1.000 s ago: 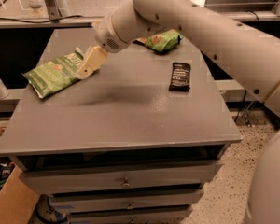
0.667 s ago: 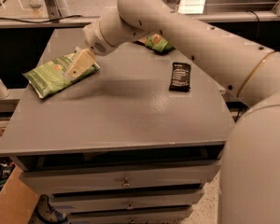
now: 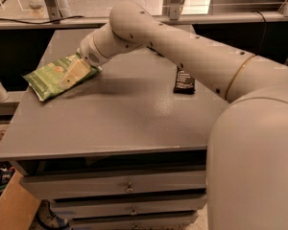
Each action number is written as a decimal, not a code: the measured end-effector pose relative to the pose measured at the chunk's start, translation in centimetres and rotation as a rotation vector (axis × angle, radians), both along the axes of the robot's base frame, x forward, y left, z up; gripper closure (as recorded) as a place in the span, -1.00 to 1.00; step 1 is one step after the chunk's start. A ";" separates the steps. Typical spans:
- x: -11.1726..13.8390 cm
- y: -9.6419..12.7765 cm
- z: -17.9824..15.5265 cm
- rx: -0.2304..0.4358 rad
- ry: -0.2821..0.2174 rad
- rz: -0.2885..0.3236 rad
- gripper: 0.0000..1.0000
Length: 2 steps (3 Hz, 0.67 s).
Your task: Pick green jalapeno chip bag
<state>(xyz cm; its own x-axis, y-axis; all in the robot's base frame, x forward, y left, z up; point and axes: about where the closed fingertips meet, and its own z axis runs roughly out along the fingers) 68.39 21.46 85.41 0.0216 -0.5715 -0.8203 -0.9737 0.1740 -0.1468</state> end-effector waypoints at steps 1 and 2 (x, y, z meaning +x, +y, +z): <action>-0.7 0.4 -1.9 -0.006 0.038 -0.004 -0.66; -1.3 0.4 -3.0 -0.010 0.060 -0.008 -0.17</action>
Offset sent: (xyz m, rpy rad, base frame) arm -0.0175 -0.0013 -0.0388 -0.0118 0.0807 -0.0207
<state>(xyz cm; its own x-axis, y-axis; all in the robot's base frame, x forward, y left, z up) 67.11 21.87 82.41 -0.0323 -0.5793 -0.8145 -0.9795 0.1804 -0.0895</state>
